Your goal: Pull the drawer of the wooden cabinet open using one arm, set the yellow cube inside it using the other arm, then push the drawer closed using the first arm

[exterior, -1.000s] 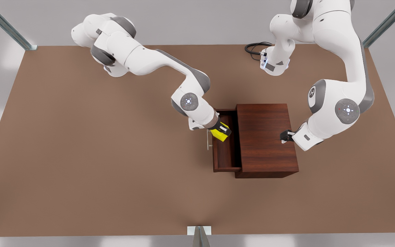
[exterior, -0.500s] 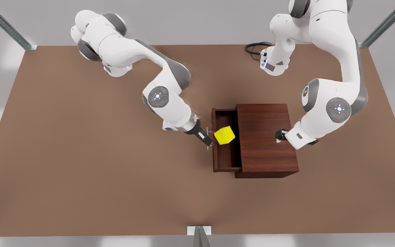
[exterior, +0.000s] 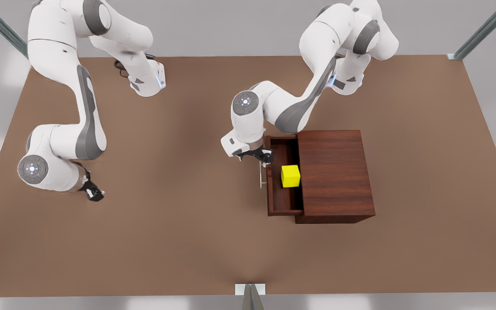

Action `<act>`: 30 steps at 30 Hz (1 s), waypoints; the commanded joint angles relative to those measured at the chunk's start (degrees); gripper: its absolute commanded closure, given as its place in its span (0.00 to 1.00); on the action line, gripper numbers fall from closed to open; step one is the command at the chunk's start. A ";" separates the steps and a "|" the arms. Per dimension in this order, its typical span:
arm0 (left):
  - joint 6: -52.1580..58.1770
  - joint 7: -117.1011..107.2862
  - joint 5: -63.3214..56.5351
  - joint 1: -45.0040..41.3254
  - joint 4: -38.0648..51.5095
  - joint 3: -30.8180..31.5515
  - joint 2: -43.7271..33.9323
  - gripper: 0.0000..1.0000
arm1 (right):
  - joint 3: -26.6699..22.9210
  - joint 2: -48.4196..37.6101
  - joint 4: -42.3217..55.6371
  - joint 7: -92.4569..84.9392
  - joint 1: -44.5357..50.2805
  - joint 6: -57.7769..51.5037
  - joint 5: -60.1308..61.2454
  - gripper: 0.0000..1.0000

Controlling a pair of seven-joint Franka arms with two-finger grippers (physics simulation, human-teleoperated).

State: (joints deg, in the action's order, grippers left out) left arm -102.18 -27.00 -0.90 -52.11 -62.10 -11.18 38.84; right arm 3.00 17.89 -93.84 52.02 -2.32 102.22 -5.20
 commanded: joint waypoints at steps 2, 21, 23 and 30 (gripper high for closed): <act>-6.35 -38.38 -0.33 -1.67 0.13 -0.07 2.64 0.00 | -1.07 -4.53 -4.42 -43.23 1.62 2.29 3.70 0.00; -16.20 -29.26 -1.38 -0.71 -5.31 -0.51 10.03 0.00 | -0.81 -1.36 -1.43 -37.69 1.80 1.14 3.09 0.00; -15.77 -28.81 -1.47 -0.09 -6.02 -0.60 9.59 0.00 | -0.81 -1.28 -1.25 -37.60 1.80 1.14 3.17 0.00; -7.50 -22.66 -0.94 0.96 -6.02 -2.97 8.36 0.00 | -0.81 -1.19 -1.08 -37.43 2.15 1.14 3.17 0.00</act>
State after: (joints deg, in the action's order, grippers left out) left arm -114.42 -52.07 -2.03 -51.40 -68.13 -13.87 47.46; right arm 2.20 16.75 -94.97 21.18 -0.28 103.36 -2.11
